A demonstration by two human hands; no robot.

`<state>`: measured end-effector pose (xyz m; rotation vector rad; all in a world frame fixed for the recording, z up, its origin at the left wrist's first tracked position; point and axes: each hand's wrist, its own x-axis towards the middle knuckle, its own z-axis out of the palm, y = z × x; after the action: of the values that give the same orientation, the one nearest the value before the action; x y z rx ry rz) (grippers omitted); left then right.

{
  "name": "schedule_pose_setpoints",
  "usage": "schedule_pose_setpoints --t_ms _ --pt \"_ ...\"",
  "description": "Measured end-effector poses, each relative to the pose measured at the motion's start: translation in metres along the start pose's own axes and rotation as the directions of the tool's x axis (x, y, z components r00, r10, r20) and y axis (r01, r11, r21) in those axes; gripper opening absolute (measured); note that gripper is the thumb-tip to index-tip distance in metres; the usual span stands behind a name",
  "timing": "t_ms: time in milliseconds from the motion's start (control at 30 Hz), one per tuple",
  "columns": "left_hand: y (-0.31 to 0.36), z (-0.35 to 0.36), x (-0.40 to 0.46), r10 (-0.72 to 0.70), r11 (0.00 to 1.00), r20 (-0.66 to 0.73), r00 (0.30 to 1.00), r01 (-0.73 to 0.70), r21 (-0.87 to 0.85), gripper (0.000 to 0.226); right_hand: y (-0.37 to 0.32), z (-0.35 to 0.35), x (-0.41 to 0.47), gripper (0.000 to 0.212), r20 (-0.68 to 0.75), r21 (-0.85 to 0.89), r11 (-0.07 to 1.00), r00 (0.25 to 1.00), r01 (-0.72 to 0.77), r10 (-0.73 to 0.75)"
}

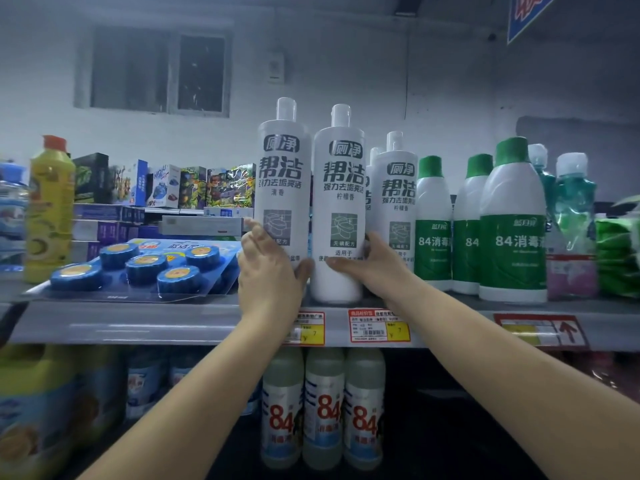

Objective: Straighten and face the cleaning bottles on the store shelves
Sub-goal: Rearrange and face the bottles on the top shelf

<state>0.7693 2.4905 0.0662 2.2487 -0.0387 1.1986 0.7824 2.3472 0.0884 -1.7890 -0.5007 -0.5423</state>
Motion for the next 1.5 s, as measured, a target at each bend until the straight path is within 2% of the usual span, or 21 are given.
schedule_pose_setpoints --t_ms 267,367,433,500,600,700,767,800,867,933,1000,1200,1333,1500 --pt "0.001 0.003 0.0 -0.005 1.0 -0.001 1.0 0.005 -0.004 0.098 0.002 -0.001 0.002 0.052 -0.014 0.012 1.0 1.0 0.009 -0.009" --pt "0.008 0.013 -0.004 0.114 0.993 -0.132 0.985 -0.117 -0.015 0.086 0.004 -0.002 0.003 0.054 -0.026 0.02 1.0 0.999 0.024 -0.024" --pt "0.018 0.022 -0.007 0.248 0.966 -0.25 0.936 -0.259 -0.009 0.081 0.007 -0.002 0.005 0.05 -0.019 0.006 1.0 1.0 0.014 -0.014" --pt "0.031 0.029 -0.009 0.367 0.922 -0.292 0.883 -0.388 -0.015 0.073 0.006 -0.004 0.009 0.042 0.009 -0.092 0.996 1.0 0.012 -0.011" --pt "0.055 0.036 -0.006 0.462 0.861 -0.359 0.811 -0.507 -0.036 0.064 0.0 -0.022 0.011 0.039 0.055 -0.237 0.97 0.998 0.051 -0.039" --pt "0.078 0.041 0.001 0.543 0.802 -0.39 0.744 -0.597 -0.022 0.053 -0.003 -0.053 0.015 0.051 -0.008 -0.282 0.958 0.998 0.059 -0.064" --pt "0.091 0.05 0.004 0.619 0.753 -0.338 0.709 -0.658 -0.001 0.049 -0.004 -0.075 0.02 0.049 -0.082 -0.238 0.969 0.993 0.062 -0.084" --pt "0.096 0.054 0.004 0.643 0.739 -0.288 0.71 -0.674 -0.01 0.05 -0.003 -0.084 0.023 0.047 -0.121 -0.257 0.964 0.988 0.063 -0.097" --pt "0.108 0.059 0.002 0.63 0.76 -0.176 0.757 -0.647 -0.062 0.053 -0.001 -0.103 0.028 0.045 -0.187 -0.338 0.939 0.974 0.055 -0.124" --pt "0.119 0.062 0.004 0.554 0.826 -0.042 0.831 -0.555 -0.096 0.058 0.003 -0.116 0.035 0.045 -0.214 -0.373 0.926 0.965 0.062 -0.15" --pt "0.124 0.068 0.009 0.491 0.87 0.035 0.87 -0.488 -0.078 0.063 0.002 -0.123 0.04 0.046 -0.209 -0.385 0.92 0.965 0.069 -0.16" --pt "0.138 0.079 0.018 0.434 0.901 0.09 0.896 -0.433 -0.033 0.064 -0.015 -0.13 0.054 0.047 -0.167 -0.41 0.894 0.948 0.182 -0.27" --pt "0.142 0.085 0.023 0.421 0.907 0.038 0.906 -0.421 -0.021 0.064 -0.017 -0.126 0.061 0.047 -0.079 -0.438 0.879 0.967 0.186 -0.244" --pt "0.133 0.097 0.022 0.405 0.912 0.067 0.912 -0.408 0.045 0.065 -0.01 -0.122 0.063 0.045 -0.052 -0.463 0.862 0.965 0.205 -0.257"
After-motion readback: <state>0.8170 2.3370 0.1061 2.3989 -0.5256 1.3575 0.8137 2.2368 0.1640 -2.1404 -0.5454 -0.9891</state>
